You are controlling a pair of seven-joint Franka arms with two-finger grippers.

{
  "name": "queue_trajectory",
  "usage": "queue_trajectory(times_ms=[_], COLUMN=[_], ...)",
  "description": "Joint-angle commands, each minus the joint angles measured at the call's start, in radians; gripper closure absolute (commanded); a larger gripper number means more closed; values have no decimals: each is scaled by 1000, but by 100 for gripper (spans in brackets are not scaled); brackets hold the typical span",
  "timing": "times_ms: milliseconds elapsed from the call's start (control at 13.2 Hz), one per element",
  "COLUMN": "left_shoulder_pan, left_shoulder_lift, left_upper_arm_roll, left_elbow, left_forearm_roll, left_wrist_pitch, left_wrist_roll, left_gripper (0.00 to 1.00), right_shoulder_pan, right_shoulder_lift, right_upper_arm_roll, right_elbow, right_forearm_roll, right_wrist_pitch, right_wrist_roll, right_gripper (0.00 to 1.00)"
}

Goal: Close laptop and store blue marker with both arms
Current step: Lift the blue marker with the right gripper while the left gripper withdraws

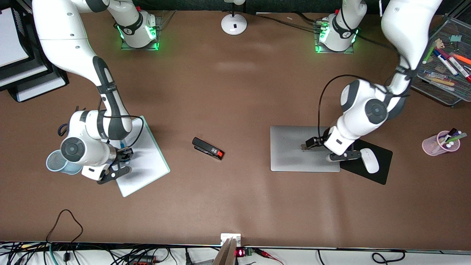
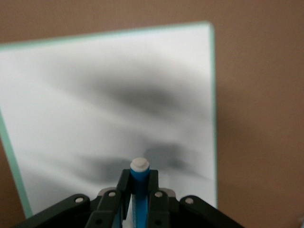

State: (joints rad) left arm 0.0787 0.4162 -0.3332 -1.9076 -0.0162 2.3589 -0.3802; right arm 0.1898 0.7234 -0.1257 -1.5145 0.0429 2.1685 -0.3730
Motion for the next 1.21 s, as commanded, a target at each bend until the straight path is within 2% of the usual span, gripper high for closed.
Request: queue_trajectory(times_ms=[0, 151, 378, 756, 982, 1133], left_shoulder_pan=[1, 13, 16, 33, 71, 107], left_shoulder_lift=[-82, -129, -203, -281, -315, -353], left_upper_arm_roll=[16, 17, 17, 17, 17, 19], left_elbow=[21, 30, 36, 165, 252, 263], left_forearm_roll=[-8, -8, -8, -8, -7, -7], left_wrist_pitch=[-101, -142, -216, -461, -610, -670], left_wrist_roll=[12, 14, 14, 18, 116, 217], left_gripper=[0, 0, 0, 0, 0, 0], right_shoulder_pan=[-15, -29, -88, -219, -298, -338], right_shoulder_lift=[-99, -157, -205, -234, -239, -239], right_upper_arm_roll=[1, 1, 1, 0, 0, -2], right_elbow=[13, 10, 13, 14, 25, 40], right_forearm_roll=[21, 40, 141, 311, 431, 521], right_wrist_pitch=[-50, -64, -140, -176, -229, -262], right_wrist_roll=[-76, -226, -406, -885, -1160, -1294], right_gripper=[95, 95, 95, 95, 96, 97])
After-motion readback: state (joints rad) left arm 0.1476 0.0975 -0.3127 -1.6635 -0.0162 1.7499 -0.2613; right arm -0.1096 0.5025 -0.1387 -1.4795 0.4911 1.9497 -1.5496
